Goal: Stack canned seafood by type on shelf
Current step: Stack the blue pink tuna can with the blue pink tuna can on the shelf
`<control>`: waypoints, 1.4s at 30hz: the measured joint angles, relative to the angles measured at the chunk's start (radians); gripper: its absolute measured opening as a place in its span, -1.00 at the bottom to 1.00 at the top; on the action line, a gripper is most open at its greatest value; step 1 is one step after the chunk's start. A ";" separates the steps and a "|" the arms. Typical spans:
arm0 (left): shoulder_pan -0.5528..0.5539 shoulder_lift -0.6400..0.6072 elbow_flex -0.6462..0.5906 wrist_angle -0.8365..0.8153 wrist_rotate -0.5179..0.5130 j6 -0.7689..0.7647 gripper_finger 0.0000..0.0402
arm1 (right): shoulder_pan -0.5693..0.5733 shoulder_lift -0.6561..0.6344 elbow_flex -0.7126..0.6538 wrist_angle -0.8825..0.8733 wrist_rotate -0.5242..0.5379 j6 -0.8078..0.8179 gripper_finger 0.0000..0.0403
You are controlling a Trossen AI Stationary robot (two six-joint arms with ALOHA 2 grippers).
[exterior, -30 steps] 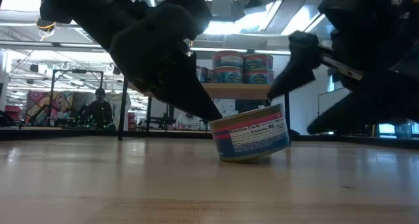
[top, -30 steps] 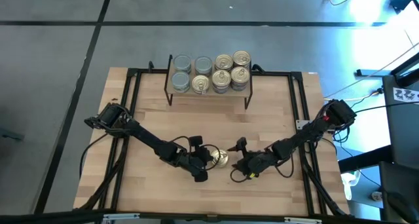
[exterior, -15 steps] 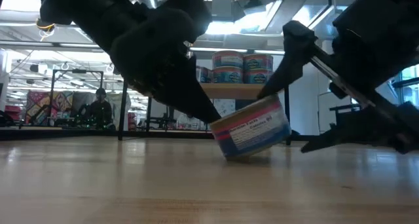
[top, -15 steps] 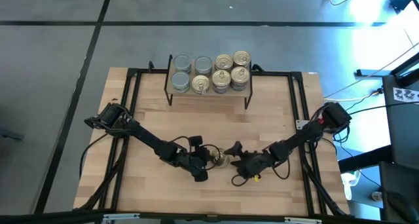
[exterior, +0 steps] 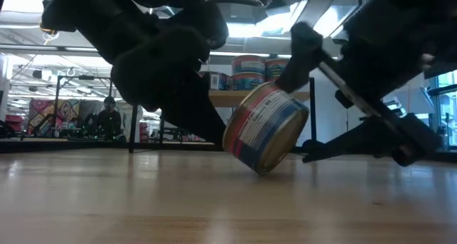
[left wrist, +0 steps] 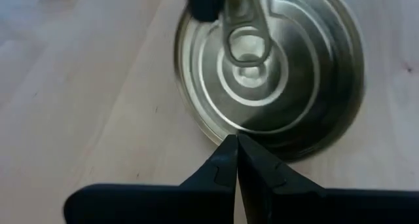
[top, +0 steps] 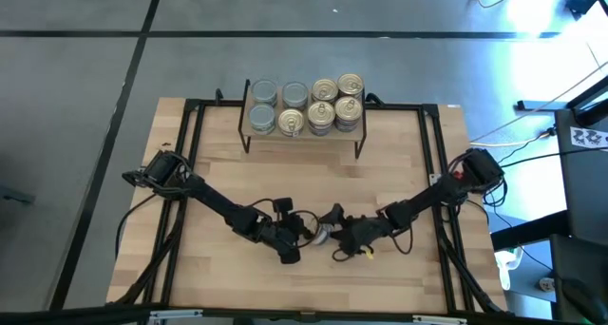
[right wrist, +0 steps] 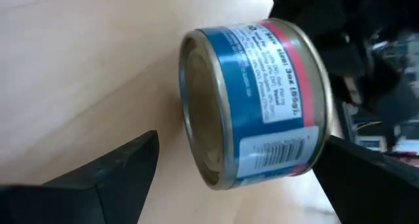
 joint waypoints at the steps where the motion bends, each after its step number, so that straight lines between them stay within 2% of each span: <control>1: 0.000 0.000 0.000 0.000 0.000 -0.001 -0.97 | -0.008 0.000 0.001 -0.001 -0.015 0.020 0.88; 8: 0.000 0.000 0.000 0.011 -0.005 -0.005 -0.96 | -0.022 0.026 0.041 0.001 -0.136 0.073 0.84; 12: 0.000 -0.002 0.000 0.011 -0.011 -0.005 -0.96 | -0.022 0.063 0.063 -0.003 -0.137 0.099 0.59; 17: 0.000 -0.002 0.001 0.012 -0.016 -0.002 -0.96 | -0.010 0.061 0.064 -0.009 -0.015 0.145 0.01; 18: 0.000 -0.004 0.001 0.012 -0.022 -0.001 -0.96 | -0.001 0.056 0.064 -0.019 0.016 0.171 -0.05; 25: -0.008 -0.075 0.006 -0.029 -0.023 0.002 -0.96 | 0.050 0.005 0.063 -0.019 0.149 0.262 -0.05; 31: -0.056 -0.246 0.000 -0.268 -0.021 0.001 -0.96 | 0.057 -0.118 0.065 -0.026 0.333 0.250 -0.05; 34: -0.086 -0.356 0.003 -0.435 -0.128 -0.054 -0.96 | 0.041 -0.190 0.080 -0.046 0.388 0.206 -0.05; 37: -0.120 -0.426 0.000 -0.631 -0.192 -0.159 -0.96 | 0.007 -0.243 0.140 -0.098 0.407 0.183 -0.05; 42: -0.184 -0.505 0.002 -0.860 -0.288 -0.302 -0.96 | -0.107 -0.246 0.301 -0.255 0.439 0.117 -0.05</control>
